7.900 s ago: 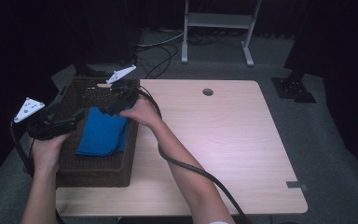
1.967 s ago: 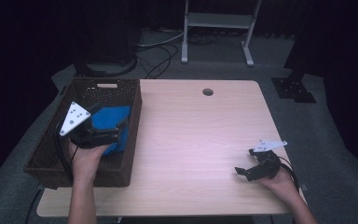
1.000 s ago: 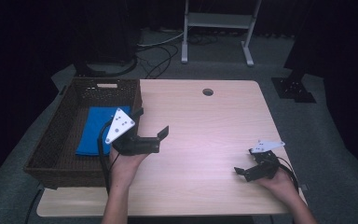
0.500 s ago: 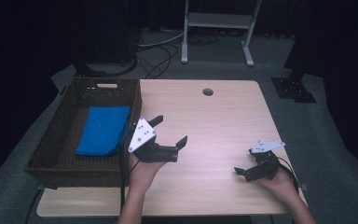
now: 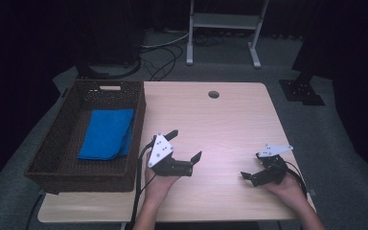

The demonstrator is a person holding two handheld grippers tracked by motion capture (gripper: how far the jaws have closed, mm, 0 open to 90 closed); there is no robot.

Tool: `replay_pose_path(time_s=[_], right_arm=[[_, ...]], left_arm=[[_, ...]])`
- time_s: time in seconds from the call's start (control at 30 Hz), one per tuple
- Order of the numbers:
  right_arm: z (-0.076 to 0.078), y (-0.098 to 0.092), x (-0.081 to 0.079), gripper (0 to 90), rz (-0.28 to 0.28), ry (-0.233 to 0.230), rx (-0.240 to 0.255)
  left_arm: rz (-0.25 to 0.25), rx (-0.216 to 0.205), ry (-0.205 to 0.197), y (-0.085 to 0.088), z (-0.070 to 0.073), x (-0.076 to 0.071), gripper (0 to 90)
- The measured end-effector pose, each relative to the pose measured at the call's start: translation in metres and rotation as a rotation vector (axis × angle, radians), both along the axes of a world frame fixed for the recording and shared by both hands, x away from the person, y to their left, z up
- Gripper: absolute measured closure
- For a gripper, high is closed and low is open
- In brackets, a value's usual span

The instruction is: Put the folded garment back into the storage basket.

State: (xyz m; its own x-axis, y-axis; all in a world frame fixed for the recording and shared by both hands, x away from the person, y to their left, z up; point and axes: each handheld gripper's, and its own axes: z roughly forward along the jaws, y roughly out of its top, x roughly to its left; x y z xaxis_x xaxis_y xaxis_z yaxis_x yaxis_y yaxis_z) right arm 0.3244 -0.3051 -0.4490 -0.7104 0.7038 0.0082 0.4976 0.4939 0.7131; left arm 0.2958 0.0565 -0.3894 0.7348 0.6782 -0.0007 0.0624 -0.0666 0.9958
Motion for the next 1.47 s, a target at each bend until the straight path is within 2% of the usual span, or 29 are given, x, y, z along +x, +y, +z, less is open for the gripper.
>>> replay_pose_path(time_s=[0.33, 0.7, 0.87, 1.0, 1.47], right_arm=[[0.000, 0.000, 0.000, 0.0, 0.000, -0.001, 0.000], [0.000, 0.000, 0.000, 0.0, 0.000, -0.001, 0.000], [0.000, 0.000, 0.000, 0.0, 0.000, -0.001, 0.000], [0.000, 0.000, 0.000, 0.0, 0.000, -0.001, 0.000], [0.000, 0.000, 0.000, 0.0, -0.002, -0.001, -0.001]], left_arm=[[-0.016, -0.007, 0.020, -0.002, -0.027, -0.004, 0.0], [-0.025, 0.001, 0.051, -0.002, -0.046, -0.008, 0.0], [-0.026, -0.008, 0.054, -0.001, -0.052, -0.009, 0.0], [-0.025, -0.021, 0.049, 0.001, -0.054, -0.011, 0.0], [-0.022, -0.009, 0.038, 0.001, -0.054, -0.012, 0.0]])
